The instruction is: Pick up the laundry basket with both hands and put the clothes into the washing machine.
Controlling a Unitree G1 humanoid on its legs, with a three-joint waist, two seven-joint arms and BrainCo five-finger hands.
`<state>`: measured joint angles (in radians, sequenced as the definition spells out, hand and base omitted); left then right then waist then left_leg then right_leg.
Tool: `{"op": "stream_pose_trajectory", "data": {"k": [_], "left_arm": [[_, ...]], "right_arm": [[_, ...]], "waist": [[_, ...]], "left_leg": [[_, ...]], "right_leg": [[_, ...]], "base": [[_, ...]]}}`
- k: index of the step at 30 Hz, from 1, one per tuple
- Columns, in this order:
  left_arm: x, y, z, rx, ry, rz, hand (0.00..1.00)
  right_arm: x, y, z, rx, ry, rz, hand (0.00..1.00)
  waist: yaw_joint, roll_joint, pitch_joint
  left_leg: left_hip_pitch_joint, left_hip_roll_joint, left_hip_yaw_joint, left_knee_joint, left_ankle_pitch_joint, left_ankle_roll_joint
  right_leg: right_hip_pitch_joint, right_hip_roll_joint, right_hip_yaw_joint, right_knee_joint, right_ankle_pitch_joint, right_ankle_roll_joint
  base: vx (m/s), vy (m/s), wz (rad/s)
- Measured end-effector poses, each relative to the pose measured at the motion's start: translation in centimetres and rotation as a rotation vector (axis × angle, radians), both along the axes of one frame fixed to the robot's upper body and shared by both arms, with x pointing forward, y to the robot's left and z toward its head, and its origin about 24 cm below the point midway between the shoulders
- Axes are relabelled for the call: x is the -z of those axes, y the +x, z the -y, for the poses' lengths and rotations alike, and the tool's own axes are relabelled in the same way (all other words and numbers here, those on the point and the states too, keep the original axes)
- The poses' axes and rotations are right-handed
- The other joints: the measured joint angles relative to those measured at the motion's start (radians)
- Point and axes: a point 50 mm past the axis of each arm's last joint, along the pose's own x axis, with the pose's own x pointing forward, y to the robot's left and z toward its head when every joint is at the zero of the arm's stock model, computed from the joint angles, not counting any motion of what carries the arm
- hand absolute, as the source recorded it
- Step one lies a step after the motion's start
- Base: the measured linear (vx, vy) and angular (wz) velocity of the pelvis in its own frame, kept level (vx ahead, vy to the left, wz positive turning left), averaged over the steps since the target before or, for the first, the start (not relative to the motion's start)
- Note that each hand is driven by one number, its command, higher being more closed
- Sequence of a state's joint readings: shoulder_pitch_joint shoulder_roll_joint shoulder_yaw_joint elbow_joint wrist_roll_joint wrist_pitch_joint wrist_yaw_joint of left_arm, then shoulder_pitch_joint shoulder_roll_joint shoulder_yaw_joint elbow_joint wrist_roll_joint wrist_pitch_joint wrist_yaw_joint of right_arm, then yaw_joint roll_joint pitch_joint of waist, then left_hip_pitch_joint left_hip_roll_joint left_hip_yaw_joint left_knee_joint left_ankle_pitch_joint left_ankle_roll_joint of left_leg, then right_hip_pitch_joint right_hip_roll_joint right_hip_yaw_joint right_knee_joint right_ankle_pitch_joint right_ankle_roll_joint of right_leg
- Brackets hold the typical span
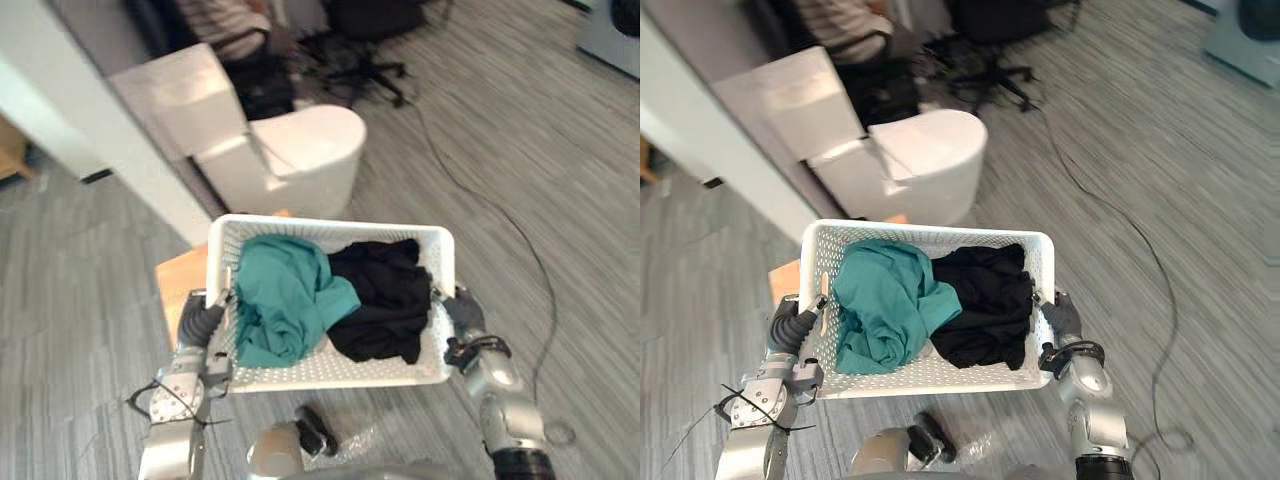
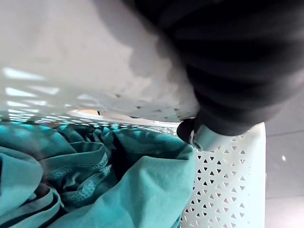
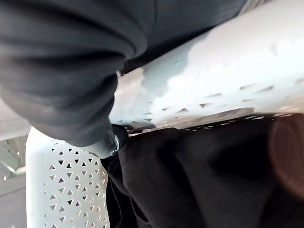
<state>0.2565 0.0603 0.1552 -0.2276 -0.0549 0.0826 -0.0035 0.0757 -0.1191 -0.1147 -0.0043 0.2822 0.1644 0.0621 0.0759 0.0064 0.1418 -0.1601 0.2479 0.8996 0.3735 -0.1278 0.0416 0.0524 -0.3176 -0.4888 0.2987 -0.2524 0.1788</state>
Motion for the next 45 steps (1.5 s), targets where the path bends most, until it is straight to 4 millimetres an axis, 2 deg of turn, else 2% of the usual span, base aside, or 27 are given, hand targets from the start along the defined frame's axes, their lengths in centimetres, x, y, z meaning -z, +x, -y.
{"op": "stream_pose_trajectory", "data": {"k": [2, 4, 6, 7, 8, 9, 11, 12, 18, 27, 28, 29, 30, 31, 32, 33, 34, 35, 36, 37, 38, 39, 41, 42, 43, 44, 45], "left_arm": [[0.9, 0.0, 0.9, 0.028, -0.020, -0.036, 1.00], [1.4, -0.2, 1.3, 0.048, -0.023, -0.057, 1.00], [1.5, -0.3, 1.4, 0.044, -0.028, -0.061, 1.00], [1.4, -0.6, 1.3, 0.042, -0.024, -0.057, 1.00], [1.4, -0.8, 1.5, 0.042, -0.028, -0.050, 1.00], [1.3, -0.8, 1.8, 0.043, -0.033, -0.038, 1.00], [0.9, -0.6, 3.0, 0.068, -0.020, -0.022, 1.00], [1.0, -0.8, 2.9, 0.063, 0.000, -0.032, 1.00], [0.7, -1.0, 3.5, 0.089, 0.042, -0.029, 1.00], [0.8, -1.0, 4.1, 0.136, 0.056, -0.041, 1.00], [0.8, -0.9, 4.1, 0.138, 0.055, -0.038, 1.00], [0.8, -1.0, 3.8, 0.133, 0.064, -0.040, 1.00], [0.7, -1.0, 3.4, 0.122, 0.075, -0.038, 1.00], [0.7, -1.2, 3.0, 0.100, 0.073, -0.038, 1.00], [0.4, -1.2, 2.7, 0.087, 0.070, -0.026, 1.00], [0.4, -1.3, 2.7, 0.080, 0.061, -0.025, 1.00], [0.4, -1.5, 2.3, 0.065, 0.069, -0.025, 1.00], [0.4, -1.5, 2.3, 0.066, 0.068, -0.024, 1.00], [0.2, -1.3, 2.5, 0.074, 0.062, -0.008, 1.00], [0.1, -1.3, 2.7, 0.067, 0.045, 0.004, 1.00], [0.1, -1.2, 2.8, 0.063, 0.038, 0.008, 1.00], [-0.1, -1.2, 2.7, 0.043, 0.028, 0.020, 1.00], [-0.2, -1.1, 2.6, 0.038, 0.028, 0.026, 1.00], [-0.2, -1.1, 2.6, 0.033, 0.032, 0.024, 1.00], [-0.2, -1.2, 2.1, 0.025, 0.046, 0.019, 1.00], [-0.2, -1.2, 1.9, 0.012, 0.045, 0.019, 1.00], [-0.1, -1.2, 1.9, 0.013, 0.048, 0.018, 1.00]], "right_arm": [[0.8, -1.0, 0.7, 0.015, -0.021, -0.039, 1.00], [1.3, -1.8, 1.2, 0.023, -0.032, -0.065, 1.00], [1.3, -1.6, 1.2, 0.021, -0.035, -0.064, 1.00], [1.5, -1.6, 0.9, 0.012, -0.027, -0.066, 1.00], [1.3, -1.5, 1.1, 0.015, -0.034, -0.051, 1.00], [1.1, -1.4, 1.3, 0.016, -0.043, -0.037, 1.00], [1.5, -1.7, 2.3, 0.056, -0.032, -0.052, 1.00], [1.8, -2.1, 2.3, 0.060, -0.024, -0.065, 1.00], [2.3, -4.1, 2.9, 0.127, -0.001, -0.080, 1.00], [2.9, -5.8, 3.5, 0.180, 0.006, -0.109, 1.00], [2.8, -5.7, 3.5, 0.178, 0.005, -0.105, 1.00], [2.8, -5.6, 3.0, 0.170, 0.016, -0.104, 1.00], [2.8, -5.6, 2.5, 0.163, 0.024, -0.099, 1.00], [2.0, -5.7, 2.0, 0.151, 0.008, -0.073, 1.00], [1.2, -5.7, 1.8, 0.143, -0.009, -0.044, 1.00], [1.0, -5.7, 1.7, 0.143, -0.013, -0.040, 1.00], [1.1, -5.6, 1.4, 0.142, -0.015, -0.041, 1.00], [1.0, -5.5, 1.3, 0.135, -0.018, -0.039, 1.00], [0.6, -5.2, 1.6, 0.137, -0.037, -0.025, 1.00], [0.1, -4.6, 1.8, 0.132, -0.056, -0.005, 1.00], [-0.1, -4.2, 1.9, 0.129, -0.064, 0.002, 1.00], [-0.5, -3.1, 1.8, 0.108, -0.075, 0.021, 1.00], [-0.5, -2.7, 1.8, 0.104, -0.074, 0.024, 1.00], [-0.1, -2.6, 1.5, 0.105, -0.062, 0.008, 1.00], [0.2, -2.7, 1.4, 0.105, -0.059, 0.000, 1.00], [0.1, -2.6, 1.1, 0.099, -0.050, 0.006, 1.00], [0.2, -2.6, 1.0, 0.099, -0.054, 0.004, 1.00]], "waist": [[-0.026, 0.011, -0.008], [-0.051, -0.002, -0.018], [-0.060, 0.000, -0.018], [-0.059, -0.003, -0.017], [-0.048, -0.020, -0.025], [-0.042, -0.012, -0.026], [-0.045, 0.021, -0.029], [-0.048, 0.006, -0.034], [-0.070, 0.006, -0.038], [-0.092, 0.049, -0.076], [-0.091, 0.065, -0.068], [-0.087, 0.055, -0.064], [-0.086, 0.040, -0.058], [-0.071, 0.057, -0.040], [-0.048, 0.080, -0.030], [-0.047, 0.092, -0.024], [-0.044, 0.089, -0.023], [-0.038, 0.085, -0.024], [-0.040, 0.085, -0.024], [-0.036, 0.083, -0.023], [-0.033, 0.081, -0.021], [-0.024, 0.074, -0.016], [-0.018, 0.074, -0.015], [-0.001, 0.049, -0.015], [-0.005, 0.019, -0.031], [-0.010, 0.005, -0.035], [-0.010, -0.003, -0.031]], "left_leg": [[0.026, 0.058, 0.004, 0.017, 0.015, -0.023], [0.077, 0.112, -0.027, 0.004, 0.049, -0.042], [0.079, 0.145, -0.194, 0.040, 0.072, -0.009], [0.039, 0.172, -0.367, 0.136, 0.083, 0.018], [0.012, 0.116, -0.540, 0.142, -0.005, -0.086], [0.006, 0.078, -0.612, 0.133, -0.037, -0.113], [0.057, -0.030, -0.732, 0.041, -0.095, -0.104], [0.091, -0.041, -0.728, 0.025, -0.097, -0.115], [0.170, -0.059, -0.661, -0.074, -0.097, -0.117], [0.206, -0.073, -0.650, -0.109, -0.096, -0.116], [0.204, -0.049, -0.650, -0.068, -0.096, -0.115], [0.174, -0.033, -0.652, 0.042, -0.096, -0.114], [0.148, -0.025, -0.653, 0.131, -0.097, -0.113], [0.093, 0.022, -0.670, 0.333, -0.106, -0.046], [0.003, 0.056, -0.726, 0.541, -0.052, 0.030], [-0.038, 0.068, -0.772, 0.612, 0.000, 0.041], [-0.095, 0.063, -0.825, 0.707, 0.132, 0.040], [-0.121, 0.049, -0.834, 0.728, 0.091, 0.014], [-0.173, 0.006, -0.840, 0.677, -0.029, -0.006], [-0.214, -0.049, -0.847, 0.549, -0.087, -0.016], [-0.232, -0.075, -0.848, 0.474, -0.100, -0.031], [-0.267, -0.123, -0.843, 0.226, -0.074, -0.071], [-0.280, -0.128, -0.827, 0.111, -0.017, -0.100], [-0.260, -0.140, -0.788, 0.151, 0.020, -0.068], [-0.258, -0.159, -0.771, 0.187, -0.032, -0.056], [-0.266, -0.163, -0.754, 0.248, -0.078, -0.017], [-0.257, -0.166, -0.741, 0.268, -0.101, -0.011]], "right_leg": [[0.034, 0.063, 0.022, -0.059, 0.019, -0.014], [0.030, 0.120, 0.099, -0.054, 0.031, -0.033], [0.005, 0.156, 0.173, -0.013, 0.045, -0.055], [0.018, 0.189, 0.234, -0.038, 0.063, -0.085], [0.012, 0.194, 0.308, -0.070, 0.065, -0.088], [0.008, 0.196, 0.342, -0.081, 0.065, -0.088], [-0.013, 0.224, 0.471, -0.070, 0.065, -0.087], [-0.018, 0.227, 0.511, -0.070, 0.076, -0.073], [-0.006, 0.211, 0.562, -0.169, 0.169, -0.060], [-0.001, 0.202, 0.549, -0.148, 0.186, -0.047], [-0.044, 0.216, 0.540, -0.055, 0.162, -0.055], [-0.048, 0.235, 0.556, -0.045, 0.103, -0.099], [-0.042, 0.243, 0.552, -0.041, 0.103, -0.108], [-0.019, 0.261, 0.517, -0.014, 0.047, -0.126], [0.009, 0.291, 0.523, -0.013, -0.014, -0.141], [0.020, 0.310, 0.525, -0.007, -0.028, -0.152], [0.039, 0.315, 0.558, -0.009, -0.046, -0.180], [0.045, 0.313, 0.571, -0.013, -0.048, -0.179], [0.046, 0.308, 0.590, -0.018, -0.055, -0.188], [0.039, 0.297, 0.610, -0.025, -0.058, -0.195], [0.038, 0.293, 0.625, -0.031, -0.060, -0.198], [0.048, 0.275, 0.647, -0.046, -0.083, -0.199], [0.069, 0.270, 0.660, -0.048, -0.109, -0.183], [0.097, 0.246, 0.691, -0.040, -0.143, -0.189], [0.111, 0.221, 0.693, -0.022, -0.151, -0.192], [0.075, 0.212, 0.706, 0.083, -0.137, -0.165], [0.051, 0.211, 0.707, 0.158, -0.128, -0.147]], "base": [[-0.04, -0.157, -0.55], [-0.05, -0.188, -1.03], [-0.05, -0.197, -1.36], [-0.03, -0.170, -1.99], [0.00, -0.078, -1.91], [0.04, 0.091, -1.95], [0.11, 0.152, -1.89], [0.13, 0.104, -1.45], [0.06, 0.111, -0.56], [0.05, 0.047, -0.02], [0.00, -0.060, -0.06], [-0.01, -0.085, -0.06], [-0.04, -0.151, -0.20], [0.01, -0.152, -0.43], [0.03, -0.133, -0.52], [0.12, -0.040, -0.49], [0.14, -0.016, -0.29], [0.19, -0.031, -0.27], [0.22, -0.021, -0.27], [0.25, 0.001, -0.29], [0.36, 0.097, -0.62], [0.31, 0.117, -0.59], [0.34, 0.150, -0.58], [0.51, 0.167, -0.45], [0.69, 0.201, -0.44], [0.64, 0.153, -0.17], [0.64, 0.203, -0.14]]}}
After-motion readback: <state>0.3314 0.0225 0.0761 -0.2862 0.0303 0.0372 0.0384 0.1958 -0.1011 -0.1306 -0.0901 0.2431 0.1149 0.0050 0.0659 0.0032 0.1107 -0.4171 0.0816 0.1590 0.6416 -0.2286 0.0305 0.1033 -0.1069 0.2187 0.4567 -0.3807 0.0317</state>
